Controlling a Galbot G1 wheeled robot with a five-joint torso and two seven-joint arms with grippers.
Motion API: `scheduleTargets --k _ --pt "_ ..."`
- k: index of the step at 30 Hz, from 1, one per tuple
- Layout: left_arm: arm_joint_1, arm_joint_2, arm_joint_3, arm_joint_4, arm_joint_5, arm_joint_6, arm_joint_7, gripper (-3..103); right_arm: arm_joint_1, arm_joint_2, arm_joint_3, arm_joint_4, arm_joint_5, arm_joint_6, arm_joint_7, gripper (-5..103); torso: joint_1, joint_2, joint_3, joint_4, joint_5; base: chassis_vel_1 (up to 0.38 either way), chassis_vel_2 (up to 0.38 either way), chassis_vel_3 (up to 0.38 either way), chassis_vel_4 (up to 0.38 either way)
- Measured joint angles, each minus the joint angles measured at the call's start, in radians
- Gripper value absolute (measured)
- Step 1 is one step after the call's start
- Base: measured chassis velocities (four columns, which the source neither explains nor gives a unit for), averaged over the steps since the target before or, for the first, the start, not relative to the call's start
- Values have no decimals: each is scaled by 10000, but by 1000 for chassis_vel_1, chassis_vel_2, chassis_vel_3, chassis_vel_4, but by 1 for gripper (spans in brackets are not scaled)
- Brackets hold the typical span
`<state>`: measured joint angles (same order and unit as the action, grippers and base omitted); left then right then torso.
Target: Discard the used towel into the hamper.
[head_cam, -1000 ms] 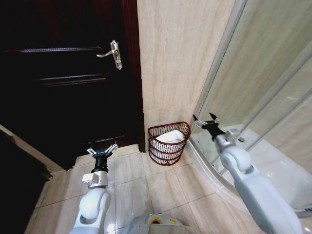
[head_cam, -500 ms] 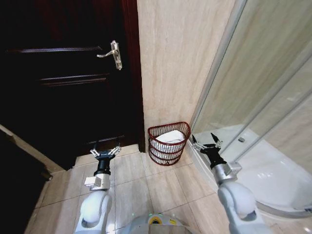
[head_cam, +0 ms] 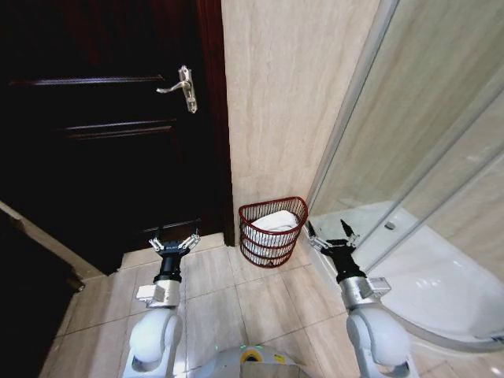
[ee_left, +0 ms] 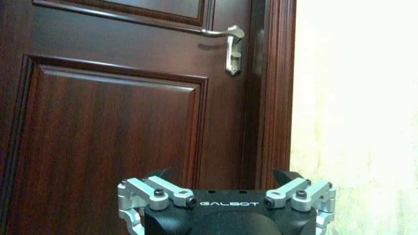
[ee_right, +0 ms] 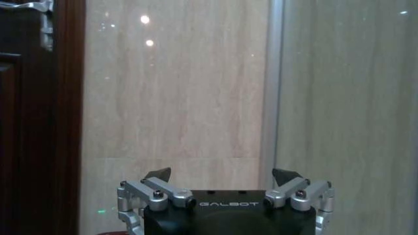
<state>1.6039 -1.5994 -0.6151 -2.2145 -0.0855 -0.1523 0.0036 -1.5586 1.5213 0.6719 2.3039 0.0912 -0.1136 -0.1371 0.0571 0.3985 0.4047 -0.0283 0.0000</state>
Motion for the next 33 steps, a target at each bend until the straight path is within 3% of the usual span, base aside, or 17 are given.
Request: scheduleTargets --k 9,24,33 --pt "317 -95 -108 287 102 -360 -31 100 -224 -651 928 -177 1311 79 -126 100 -49 -105 -54 1 2 0 0 0 0" --pt "291 -59 -278 472 -41 -491 -163 100 -241 -482 407 -699 1217 525 -473 100 -231 -552 -320 2 0 0 0 0 0" --pt "193 438 -390 529 -564 -170 273 100 -632 -603 491 -666 1215 901 -704 100 -354 -879 -526 2 0 0 0 0 0"
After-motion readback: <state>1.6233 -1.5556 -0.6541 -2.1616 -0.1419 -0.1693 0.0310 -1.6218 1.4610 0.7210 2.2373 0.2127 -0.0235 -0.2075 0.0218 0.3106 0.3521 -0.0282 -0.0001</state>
